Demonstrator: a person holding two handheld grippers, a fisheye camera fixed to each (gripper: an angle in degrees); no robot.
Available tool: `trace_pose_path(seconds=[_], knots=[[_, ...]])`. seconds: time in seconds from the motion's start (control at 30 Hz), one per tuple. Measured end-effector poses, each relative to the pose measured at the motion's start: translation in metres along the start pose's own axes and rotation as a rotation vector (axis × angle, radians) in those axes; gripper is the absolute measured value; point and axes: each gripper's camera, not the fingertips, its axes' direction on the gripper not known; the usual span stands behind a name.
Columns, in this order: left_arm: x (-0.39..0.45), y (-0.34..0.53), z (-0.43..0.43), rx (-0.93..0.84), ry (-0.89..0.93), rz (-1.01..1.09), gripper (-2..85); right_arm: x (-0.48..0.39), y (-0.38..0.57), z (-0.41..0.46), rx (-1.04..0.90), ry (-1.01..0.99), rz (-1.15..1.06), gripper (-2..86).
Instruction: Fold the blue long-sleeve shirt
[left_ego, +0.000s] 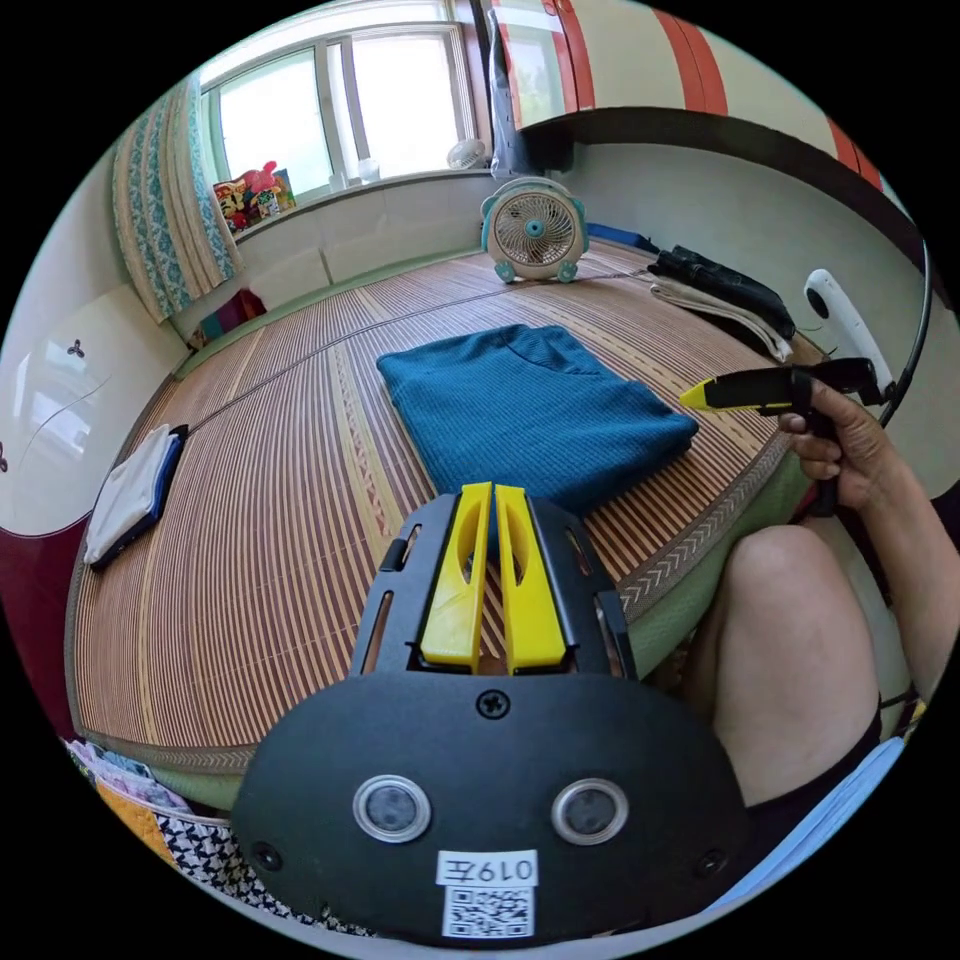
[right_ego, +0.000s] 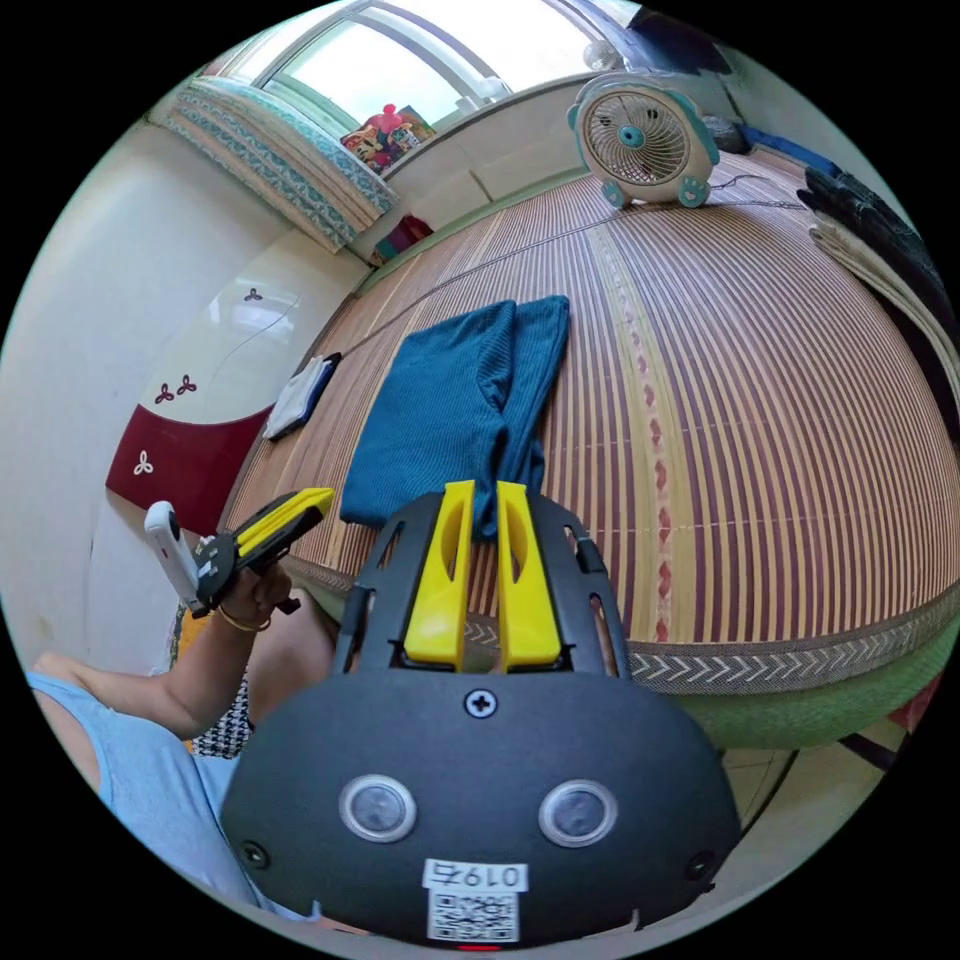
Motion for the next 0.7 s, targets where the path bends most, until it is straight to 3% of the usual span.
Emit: trace_pose_path(seconds=[0.33,0.4,0.57,0.7], knots=[[0.017,0.011,0.001,-0.07,-0.026,-0.013,1.4,-0.034,0.063,0.027,-0.015,0.166,-0.037,-0.2],[0.024,0.017,-0.019,-0.074,-0.105,-0.05,2.0,-0.068,0.089,0.016,0.071,0.248,-0.126,-0.6],[0.054,0.042,-0.045,-0.175,-0.185,-0.156,2.7,-0.135,0.154,0.038,0.07,0.406,-0.17,-0.9],[0.066,0.064,-0.064,-0.227,-0.009,-0.321,1.7,-0.156,0.214,0.057,0.071,0.425,-0.16,-0.9]])
